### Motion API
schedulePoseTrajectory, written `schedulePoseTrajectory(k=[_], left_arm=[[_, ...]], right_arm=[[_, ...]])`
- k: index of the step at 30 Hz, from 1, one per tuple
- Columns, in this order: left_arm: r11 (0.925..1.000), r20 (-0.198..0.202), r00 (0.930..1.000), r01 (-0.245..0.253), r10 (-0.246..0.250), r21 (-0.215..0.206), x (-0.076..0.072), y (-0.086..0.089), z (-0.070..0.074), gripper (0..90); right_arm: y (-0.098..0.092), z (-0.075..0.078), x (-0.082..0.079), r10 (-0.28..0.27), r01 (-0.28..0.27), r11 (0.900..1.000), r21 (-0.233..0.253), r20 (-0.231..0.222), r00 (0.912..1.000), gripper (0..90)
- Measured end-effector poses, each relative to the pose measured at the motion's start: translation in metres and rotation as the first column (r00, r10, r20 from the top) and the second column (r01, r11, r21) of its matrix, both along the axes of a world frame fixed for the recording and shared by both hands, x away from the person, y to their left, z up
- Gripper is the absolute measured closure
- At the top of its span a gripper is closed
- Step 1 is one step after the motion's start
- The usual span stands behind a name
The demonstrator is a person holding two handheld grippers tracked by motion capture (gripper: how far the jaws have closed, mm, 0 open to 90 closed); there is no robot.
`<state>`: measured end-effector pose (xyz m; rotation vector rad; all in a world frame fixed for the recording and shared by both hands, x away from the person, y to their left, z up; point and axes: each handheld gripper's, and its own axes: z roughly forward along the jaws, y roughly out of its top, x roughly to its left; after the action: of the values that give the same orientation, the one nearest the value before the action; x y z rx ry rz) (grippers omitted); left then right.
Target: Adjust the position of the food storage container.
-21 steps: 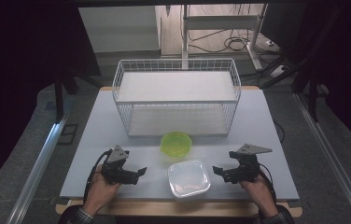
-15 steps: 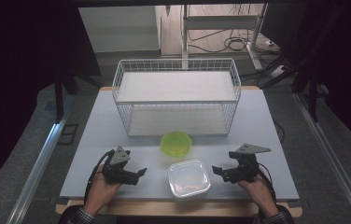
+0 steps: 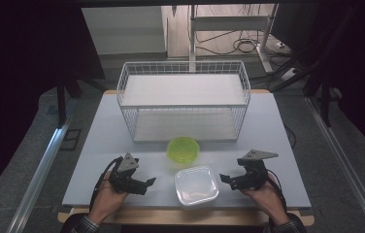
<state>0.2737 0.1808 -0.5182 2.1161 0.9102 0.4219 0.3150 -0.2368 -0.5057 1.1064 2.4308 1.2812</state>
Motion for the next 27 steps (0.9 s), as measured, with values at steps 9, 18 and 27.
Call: schedulePoseTrajectory(k=[9, 18, 27], left_arm=[[0.9998, 0.014, 0.9998, 0.012, -0.012, -0.017, -0.003, -0.002, 0.003, 6.3], [0.998, 0.008, 0.999, 0.045, -0.045, -0.044, -0.004, -0.008, 0.014, 35.8], [0.9857, -0.025, 0.9925, 0.116, -0.12, -0.123, 0.017, -0.027, 0.029, 76.2]], right_arm=[[-0.001, 0.009, -0.002, -0.009, 0.009, 1.0, 0.01, 0.002, 1.0, 12.1], [0.001, 0.008, -0.002, -0.006, 0.006, 1.0, -0.005, -0.016, 0.9999, 14.9], [0.005, 0.004, 0.0, 0.008, -0.009, 0.999, -0.033, -0.015, 0.9999, 15.0]])
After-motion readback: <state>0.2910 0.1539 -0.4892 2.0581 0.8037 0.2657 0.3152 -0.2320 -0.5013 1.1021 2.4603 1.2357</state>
